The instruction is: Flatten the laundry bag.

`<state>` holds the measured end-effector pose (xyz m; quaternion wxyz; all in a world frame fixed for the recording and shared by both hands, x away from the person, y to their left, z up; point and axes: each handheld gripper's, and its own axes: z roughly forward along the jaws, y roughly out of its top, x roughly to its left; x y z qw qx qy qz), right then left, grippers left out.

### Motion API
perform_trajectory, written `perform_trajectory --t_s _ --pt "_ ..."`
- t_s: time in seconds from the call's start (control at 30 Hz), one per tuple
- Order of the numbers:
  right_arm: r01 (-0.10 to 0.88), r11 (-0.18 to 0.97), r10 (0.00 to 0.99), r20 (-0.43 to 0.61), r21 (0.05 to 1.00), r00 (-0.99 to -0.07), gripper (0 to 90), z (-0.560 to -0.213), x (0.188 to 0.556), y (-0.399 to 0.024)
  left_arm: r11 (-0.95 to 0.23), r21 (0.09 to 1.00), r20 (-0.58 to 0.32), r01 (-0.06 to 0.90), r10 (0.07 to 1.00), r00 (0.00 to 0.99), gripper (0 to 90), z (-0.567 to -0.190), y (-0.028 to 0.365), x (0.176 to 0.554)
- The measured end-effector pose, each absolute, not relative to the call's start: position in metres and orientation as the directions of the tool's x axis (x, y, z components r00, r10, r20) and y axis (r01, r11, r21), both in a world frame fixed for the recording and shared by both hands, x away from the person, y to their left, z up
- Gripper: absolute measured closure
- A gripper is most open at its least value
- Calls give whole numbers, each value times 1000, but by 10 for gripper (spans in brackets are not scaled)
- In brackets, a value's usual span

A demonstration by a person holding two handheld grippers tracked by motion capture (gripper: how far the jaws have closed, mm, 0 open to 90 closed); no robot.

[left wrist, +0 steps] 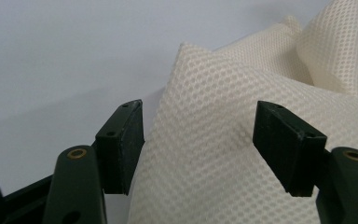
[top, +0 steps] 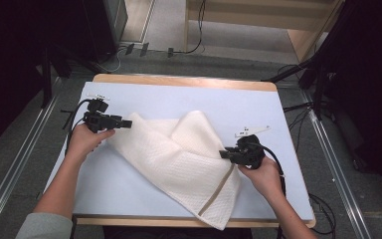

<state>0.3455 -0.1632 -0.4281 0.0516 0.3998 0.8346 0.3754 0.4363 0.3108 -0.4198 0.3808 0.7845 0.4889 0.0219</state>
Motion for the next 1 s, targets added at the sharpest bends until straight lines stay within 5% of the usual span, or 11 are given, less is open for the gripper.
perform_trajectory --t_s 0.33,0.67,0.87,1.0 --pt "623 398 703 212 673 -678 769 -430 344 -165 -297 533 -353 792 773 527 349 -447 295 453" --pt "631 403 709 210 664 -673 768 -433 346 -164 -317 548 -351 774 753 557 435 -449 287 451" --pt "634 406 715 203 659 -669 769 -435 349 -164 -392 511 -320 765 740 592 839 -450 273 448" --pt "628 402 719 195 666 -667 778 -433 352 -167 -398 495 -318 773 744 587 900 -447 273 448"
